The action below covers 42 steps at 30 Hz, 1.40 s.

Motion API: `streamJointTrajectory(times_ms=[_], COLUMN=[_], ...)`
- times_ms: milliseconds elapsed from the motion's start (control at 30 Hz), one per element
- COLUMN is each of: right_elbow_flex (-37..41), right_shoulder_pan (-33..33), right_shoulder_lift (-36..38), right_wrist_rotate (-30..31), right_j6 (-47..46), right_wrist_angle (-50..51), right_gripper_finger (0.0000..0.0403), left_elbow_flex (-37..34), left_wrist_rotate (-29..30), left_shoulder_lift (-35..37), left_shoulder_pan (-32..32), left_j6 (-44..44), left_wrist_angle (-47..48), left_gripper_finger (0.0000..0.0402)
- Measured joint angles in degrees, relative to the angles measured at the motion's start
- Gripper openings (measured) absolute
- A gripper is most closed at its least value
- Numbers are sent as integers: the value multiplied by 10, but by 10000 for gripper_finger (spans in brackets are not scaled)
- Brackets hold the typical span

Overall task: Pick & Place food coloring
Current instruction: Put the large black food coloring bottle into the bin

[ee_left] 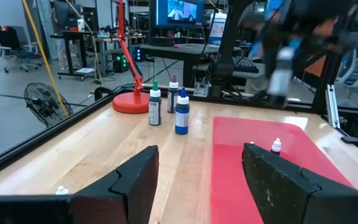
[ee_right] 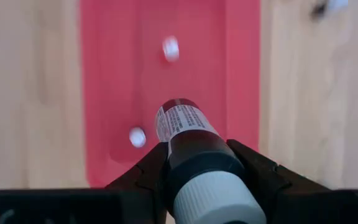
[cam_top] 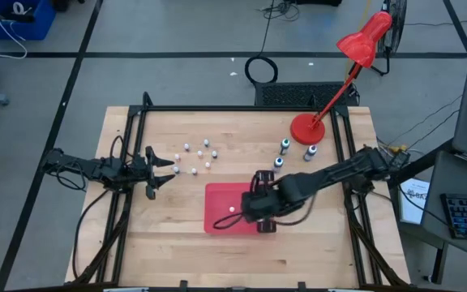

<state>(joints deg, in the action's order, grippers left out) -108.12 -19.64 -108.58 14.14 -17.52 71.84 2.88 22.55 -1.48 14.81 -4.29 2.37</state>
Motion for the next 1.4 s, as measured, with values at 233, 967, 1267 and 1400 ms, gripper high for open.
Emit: streamJointTrajectory(times_ms=[233,967,1267,1400], right_elbow_flex=[91,207,207,207], right_shoulder_pan=[35,44,44,44], right_shoulder_lift=[-16,-16,-16,-16], right_wrist_rotate=[-65,-68,-68,-69], right_j6=[-1,0,-18,-30], right_wrist_angle=[-51,-132,-144,-143], right_gripper_finger=[125,125,219,238], left_elbow_flex=[0,0,0,0], left_wrist_rotate=[0,0,0,0], left_shoulder_lift=[0,0,0,0], left_shoulder_pan=[0,0,0,0], left_j6=[0,0,0,0], left_wrist_angle=[0,0,0,0], left_gripper_finger=[232,232,232,232])
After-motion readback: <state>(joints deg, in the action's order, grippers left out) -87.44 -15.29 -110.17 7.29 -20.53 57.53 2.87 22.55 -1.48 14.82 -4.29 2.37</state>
